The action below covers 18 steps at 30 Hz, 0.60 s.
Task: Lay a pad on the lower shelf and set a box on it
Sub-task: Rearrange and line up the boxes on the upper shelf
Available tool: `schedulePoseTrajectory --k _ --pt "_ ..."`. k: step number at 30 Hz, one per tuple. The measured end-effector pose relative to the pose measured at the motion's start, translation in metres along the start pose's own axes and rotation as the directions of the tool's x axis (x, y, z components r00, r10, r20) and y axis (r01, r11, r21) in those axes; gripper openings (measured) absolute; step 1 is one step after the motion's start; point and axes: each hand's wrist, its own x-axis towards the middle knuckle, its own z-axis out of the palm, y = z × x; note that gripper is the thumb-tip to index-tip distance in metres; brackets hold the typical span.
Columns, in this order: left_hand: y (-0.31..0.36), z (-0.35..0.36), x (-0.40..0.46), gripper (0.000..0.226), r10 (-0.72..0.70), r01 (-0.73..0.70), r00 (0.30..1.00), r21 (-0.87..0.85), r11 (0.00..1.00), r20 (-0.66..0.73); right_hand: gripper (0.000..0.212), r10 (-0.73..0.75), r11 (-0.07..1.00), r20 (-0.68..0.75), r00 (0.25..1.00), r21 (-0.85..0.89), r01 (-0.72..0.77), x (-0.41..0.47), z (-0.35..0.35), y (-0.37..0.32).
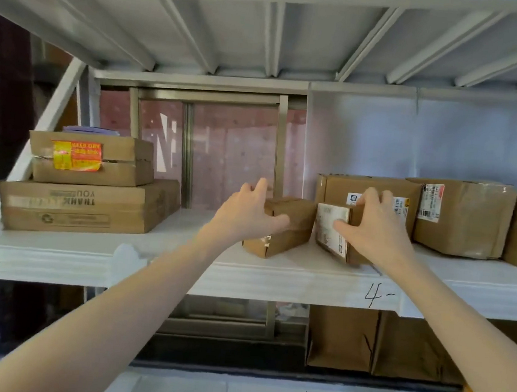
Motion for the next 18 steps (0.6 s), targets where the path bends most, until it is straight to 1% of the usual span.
schedulePoseTrajectory --k 2,4,7,9,11,14,16,18 --pt "-0.016 -0.012 0.001 0.072 -0.04 0.04 0.997 0.009 0.999 0.063 0.042 -0.019 0.999 -0.057 0.998 0.031 0.021 -0.001 -0.004 -0.007" --pt "-0.026 -0.018 0.001 0.078 -0.07 0.07 0.992 0.011 0.998 0.101 0.04 -0.039 0.997 -0.093 0.995 0.066 0.045 -0.001 -0.009 -0.013" --pt "-0.034 -0.019 0.001 0.089 -0.095 0.092 0.989 0.028 0.995 0.11 0.04 -0.067 0.99 -0.136 0.988 0.115 0.083 0.002 -0.011 -0.022" --pt "-0.04 -0.019 -0.001 0.089 -0.073 0.07 0.996 0.062 0.996 0.051 0.038 -0.098 0.983 -0.165 0.981 0.14 0.122 0.005 -0.011 -0.028" --pt "-0.049 -0.025 -0.007 0.085 -0.012 0.018 0.999 0.115 0.993 -0.051 0.036 -0.122 0.974 -0.194 0.974 0.165 0.154 0.01 -0.01 -0.034" --pt "-0.071 -0.048 -0.023 0.085 0.089 -0.045 0.976 0.212 0.976 -0.2 0.035 -0.141 0.948 -0.23 0.963 0.251 0.198 0.018 -0.005 -0.048" --pt "-0.092 -0.069 -0.037 0.089 0.103 -0.042 0.958 0.223 0.974 -0.269 0.035 -0.165 0.913 -0.247 0.955 0.328 0.242 0.026 0.001 -0.06" --pt "-0.115 -0.087 -0.055 0.086 0.104 -0.024 0.935 0.232 0.973 -0.34 0.033 -0.204 0.869 -0.251 0.946 0.399 0.293 0.032 0.01 -0.073"
